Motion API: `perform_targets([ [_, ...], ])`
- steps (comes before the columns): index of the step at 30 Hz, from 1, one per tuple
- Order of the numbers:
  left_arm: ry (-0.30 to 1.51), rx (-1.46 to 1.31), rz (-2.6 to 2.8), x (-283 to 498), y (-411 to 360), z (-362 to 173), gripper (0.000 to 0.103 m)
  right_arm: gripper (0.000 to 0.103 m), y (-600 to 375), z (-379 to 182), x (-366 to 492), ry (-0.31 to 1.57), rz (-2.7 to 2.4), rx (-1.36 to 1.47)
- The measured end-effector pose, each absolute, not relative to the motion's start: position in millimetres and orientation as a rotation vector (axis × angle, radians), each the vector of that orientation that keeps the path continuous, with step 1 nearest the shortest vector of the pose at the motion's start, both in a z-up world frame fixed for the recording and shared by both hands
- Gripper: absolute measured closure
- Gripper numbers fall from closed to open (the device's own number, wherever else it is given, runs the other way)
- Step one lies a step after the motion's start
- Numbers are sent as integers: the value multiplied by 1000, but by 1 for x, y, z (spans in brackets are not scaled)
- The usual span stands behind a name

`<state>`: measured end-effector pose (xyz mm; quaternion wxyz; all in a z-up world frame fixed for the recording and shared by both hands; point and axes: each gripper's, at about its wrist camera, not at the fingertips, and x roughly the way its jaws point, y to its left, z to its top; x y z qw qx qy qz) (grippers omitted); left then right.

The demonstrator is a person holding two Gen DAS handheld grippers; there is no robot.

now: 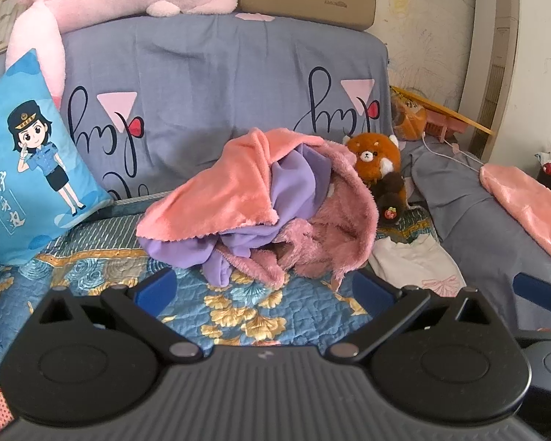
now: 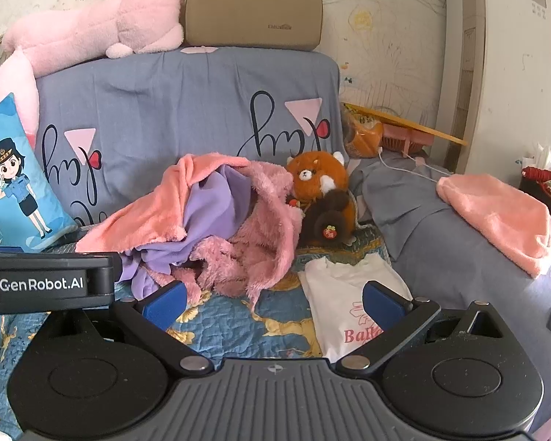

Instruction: Fold towel

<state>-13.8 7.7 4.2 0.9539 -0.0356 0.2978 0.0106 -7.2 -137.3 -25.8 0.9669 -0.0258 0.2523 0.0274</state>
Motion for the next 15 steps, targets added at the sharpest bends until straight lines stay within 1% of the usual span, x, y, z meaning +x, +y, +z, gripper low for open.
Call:
perform_targets([
  [15,614,-75,24,-11,11,3,0,0,-136,-26,-6,513,57,-51],
])
